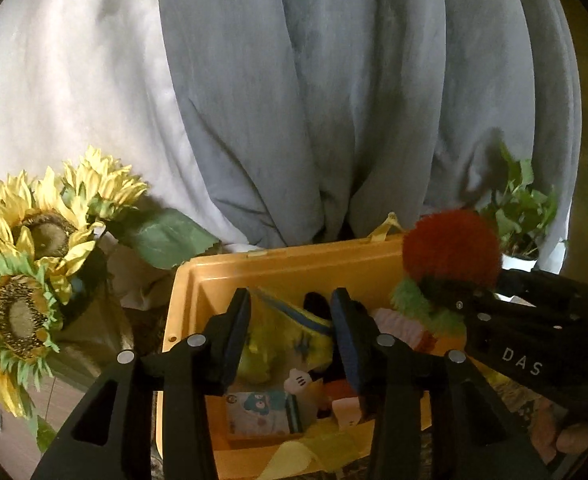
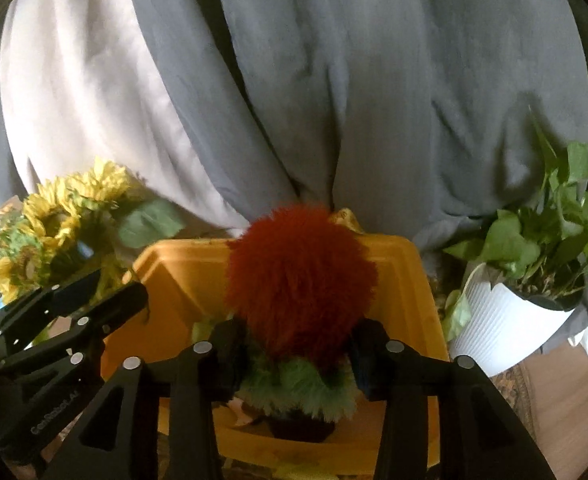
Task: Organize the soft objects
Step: 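Open both grippers to drop the cord and pompom into the crate, then withdraw both open grippers from the crate toward the pink sponge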
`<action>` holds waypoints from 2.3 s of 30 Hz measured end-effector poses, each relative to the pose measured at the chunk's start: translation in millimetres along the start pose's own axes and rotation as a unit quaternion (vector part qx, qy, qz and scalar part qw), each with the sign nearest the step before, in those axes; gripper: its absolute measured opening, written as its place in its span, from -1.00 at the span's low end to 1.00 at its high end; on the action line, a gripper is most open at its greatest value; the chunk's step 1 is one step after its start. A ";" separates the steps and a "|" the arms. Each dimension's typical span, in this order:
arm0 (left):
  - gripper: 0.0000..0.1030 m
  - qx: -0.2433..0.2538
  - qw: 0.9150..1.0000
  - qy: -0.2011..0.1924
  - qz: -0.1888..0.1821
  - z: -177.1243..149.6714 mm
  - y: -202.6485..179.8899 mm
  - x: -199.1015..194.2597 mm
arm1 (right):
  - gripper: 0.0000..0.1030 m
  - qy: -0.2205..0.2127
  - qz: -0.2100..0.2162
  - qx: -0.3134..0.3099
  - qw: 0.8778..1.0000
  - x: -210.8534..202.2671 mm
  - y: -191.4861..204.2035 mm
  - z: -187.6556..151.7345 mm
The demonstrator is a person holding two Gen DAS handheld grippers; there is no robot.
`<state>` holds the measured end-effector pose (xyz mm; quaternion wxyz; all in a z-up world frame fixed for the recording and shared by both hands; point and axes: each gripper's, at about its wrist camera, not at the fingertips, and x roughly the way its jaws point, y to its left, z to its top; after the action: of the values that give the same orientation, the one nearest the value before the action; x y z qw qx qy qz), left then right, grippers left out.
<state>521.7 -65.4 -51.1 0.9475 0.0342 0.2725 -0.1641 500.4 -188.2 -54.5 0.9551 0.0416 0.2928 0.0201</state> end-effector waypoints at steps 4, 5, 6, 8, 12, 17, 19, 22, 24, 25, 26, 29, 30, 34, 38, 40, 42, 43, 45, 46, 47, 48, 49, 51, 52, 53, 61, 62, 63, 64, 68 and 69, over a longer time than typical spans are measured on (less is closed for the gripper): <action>0.05 0.001 1.000 0.005 0.003 -1.2 1.4 5.5 | 0.30 0.005 -0.007 0.006 1.000 4.2 -3.9 0.1; 0.06 0.002 1.000 0.006 0.004 -1.6 0.8 5.0 | 0.33 0.002 -0.011 0.006 1.000 3.4 -4.5 0.1; 0.07 0.001 1.000 0.006 0.005 -1.6 0.8 4.6 | 0.34 0.000 -0.015 0.005 1.000 2.3 -4.9 -0.4; 0.15 0.001 1.000 0.005 0.008 -1.8 0.7 0.7 | 0.35 -0.004 -0.024 0.004 1.000 -0.9 -5.7 0.5; 0.29 -0.001 1.000 -0.007 0.020 -2.3 -0.4 -14.9 | 0.35 -0.013 -0.032 0.008 0.999 -12.2 -7.0 1.7; 0.51 -0.003 0.999 -0.030 0.039 -2.4 -5.1 -45.9 | 0.47 -0.032 -0.037 0.011 0.999 -39.0 -7.9 -2.2; 0.56 -0.007 0.998 -0.037 0.046 -3.3 -7.5 -61.5 | 0.50 -0.043 -0.040 0.013 0.998 -53.0 -7.7 -4.3; 0.69 -0.015 0.997 -0.042 0.055 -4.3 -10.2 -78.9 | 0.53 -0.061 -0.046 0.012 0.997 -75.4 -6.5 -7.3; 0.72 -0.020 0.997 -0.046 0.063 -5.8 -13.2 -92.6 | 0.59 -0.068 -0.050 0.011 0.996 -88.8 -5.9 -9.9; 0.73 -0.021 0.996 -0.048 0.066 -6.6 -14.3 -98.0 | 0.61 -0.073 -0.052 0.011 0.996 -96.7 -5.9 -11.8; 0.78 -0.023 0.996 -0.051 0.071 -8.1 -16.0 -106.0 | 0.63 -0.079 -0.055 0.011 0.995 -104.1 -5.7 -13.7; 0.86 -0.026 0.995 -0.055 0.081 -12.5 -20.0 -121.4 | 0.66 -0.090 -0.065 0.013 0.994 -122.9 -6.5 -19.2; 0.87 -0.027 0.994 -0.056 0.086 -14.9 -21.9 -127.2 | 0.67 -0.092 -0.069 0.015 0.993 -128.9 -7.5 -21.4; 0.98 -0.030 0.994 -0.058 0.093 -23.2 -30.1 -142.1 | 0.72 -0.102 -0.083 0.030 0.991 -148.9 -13.0 -32.2; 1.00 -0.032 0.994 -0.051 0.096 -34.2 -41.9 -155.2 | 0.72 -0.100 -0.088 0.040 0.990 -162.2 -19.8 -45.2; 1.00 -0.031 0.994 -0.045 0.094 -39.4 -48.6 -158.6 | 0.72 -0.096 -0.089 0.043 0.990 -168.8 -24.3 -53.3; 1.00 -0.029 0.995 -0.036 0.091 -47.9 -58.3 -161.4 | 0.72 -0.094 -0.091 0.046 0.990 -175.4 -29.6 -62.5; 1.00 -0.028 0.995 -0.033 0.090 -50.5 -61.2 -161.8 | 0.72 -0.092 -0.093 0.048 0.990 -179.1 -33.3 -68.3; 1.00 -0.024 0.995 -0.028 0.092 -59.8 -71.7 -165.6 | 0.72 -0.089 -0.094 0.050 0.990 -184.0 -39.2 -76.8; 1.00 -0.023 0.995 -0.026 0.092 -64.2 -76.8 -166.9 | 0.72 -0.088 -0.095 0.051 0.990 -186.7 -42.9 -81.7; 1.00 -0.023 0.995 -0.024 0.092 -66.9 -80.1 -168.1 | 0.72 -0.085 -0.096 0.052 0.990 -189.7 -47.2 -87.0; 1.00 -0.024 0.995 -0.020 0.091 -71.5 -85.1 -169.2 | 0.72 -0.083 -0.095 0.053 0.991 -192.3 -50.7 -91.6; 1.00 -0.024 0.996 -0.018 0.090 -75.0 -88.8 -170.5 | 0.72 -0.081 -0.096 0.054 0.991 -194.8 -55.0 -96.7; 1.00 -0.021 0.995 -0.015 0.097 -84.1 -98.8 -172.6 | 0.72 -0.075 -0.096 0.055 0.991 -198.3 -61.6 -104.3; 1.00 -0.021 0.995 -0.012 0.096 -86.6 -101.4 -172.7 | 0.72 -0.071 -0.097 0.054 0.991 -200.2 -65.7 -108.9; 1.00 -0.020 0.995 -0.007 0.094 -90.6 -106.3 -172.9 | 0.72 -0.069 -0.097 0.053 0.991 -201.3 -68.2 -112.2; 1.00 -0.016 0.995 0.045 0.091 -123.4 -139.4 -165.8 | 0.72 -0.021 -0.084 0.056 0.995 -197.3 -98.3 -147.7; 1.00 -0.015 0.994 0.053 0.093 -128.8 -144.0 -163.8 | 0.72 -0.013 -0.083 0.055 0.995 -195.3 -101.9 -152.8; 1.00 -0.014 0.994 0.059 0.093 -132.4 -146.8 -162.2 | 0.72 -0.006 -0.082 0.054 0.995 -193.3 -104.3 -156.8; 1.00 -0.013 0.993 0.067 0.093 -136.9 -150.4 -159.8 | 0.72 0.004 -0.079 0.053 0.995 -190.9 -108.1 -162.4; 1.00 -0.019 0.991 0.094 0.090 -151.1 -158.1 -150.9 | 0.72 0.029 -0.074 0.049 0.996 -183.9 -117.3 -177.8; 1.00 -0.021 0.991 0.100 0.089 -153.9 -159.5 -148.8 | 0.72 0.035 -0.072 0.048 0.996 -181.9 -119.8 -181.2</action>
<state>272.8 -148.6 -99.4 0.9266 0.0545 0.3655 -0.0693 249.8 -306.7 -113.6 0.9399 0.0655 0.3293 -0.0614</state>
